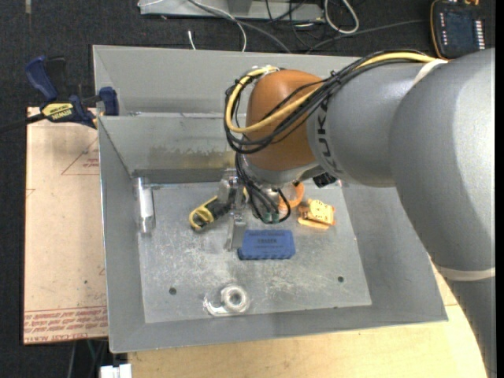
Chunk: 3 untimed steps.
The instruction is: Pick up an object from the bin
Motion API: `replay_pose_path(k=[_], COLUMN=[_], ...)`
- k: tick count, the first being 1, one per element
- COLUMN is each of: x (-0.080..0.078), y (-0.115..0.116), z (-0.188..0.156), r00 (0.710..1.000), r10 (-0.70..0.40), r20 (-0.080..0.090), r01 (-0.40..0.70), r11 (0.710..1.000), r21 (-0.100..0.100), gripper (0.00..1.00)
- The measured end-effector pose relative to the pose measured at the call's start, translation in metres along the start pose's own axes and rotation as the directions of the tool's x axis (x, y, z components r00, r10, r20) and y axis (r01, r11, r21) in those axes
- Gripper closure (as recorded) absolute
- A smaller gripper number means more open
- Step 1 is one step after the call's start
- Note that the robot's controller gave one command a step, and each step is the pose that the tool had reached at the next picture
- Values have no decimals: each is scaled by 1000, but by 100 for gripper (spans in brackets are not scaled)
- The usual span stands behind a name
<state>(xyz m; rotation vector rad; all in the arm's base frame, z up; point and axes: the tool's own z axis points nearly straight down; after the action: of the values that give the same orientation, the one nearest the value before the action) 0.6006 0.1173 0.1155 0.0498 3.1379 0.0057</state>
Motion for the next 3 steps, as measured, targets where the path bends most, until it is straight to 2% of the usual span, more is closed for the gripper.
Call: replay_pose_path(k=[1,2,3], x=[-10,-1,-5], y=[-48,-27,-29], z=[-51,-16,-16], r00=[877,988,981], r10=[-481,-155,-196], r20=[3,-2,2], r01=[481,155,196], r11=[877,988,981], r21=[1,-3,-2], gripper=[0,0,0])
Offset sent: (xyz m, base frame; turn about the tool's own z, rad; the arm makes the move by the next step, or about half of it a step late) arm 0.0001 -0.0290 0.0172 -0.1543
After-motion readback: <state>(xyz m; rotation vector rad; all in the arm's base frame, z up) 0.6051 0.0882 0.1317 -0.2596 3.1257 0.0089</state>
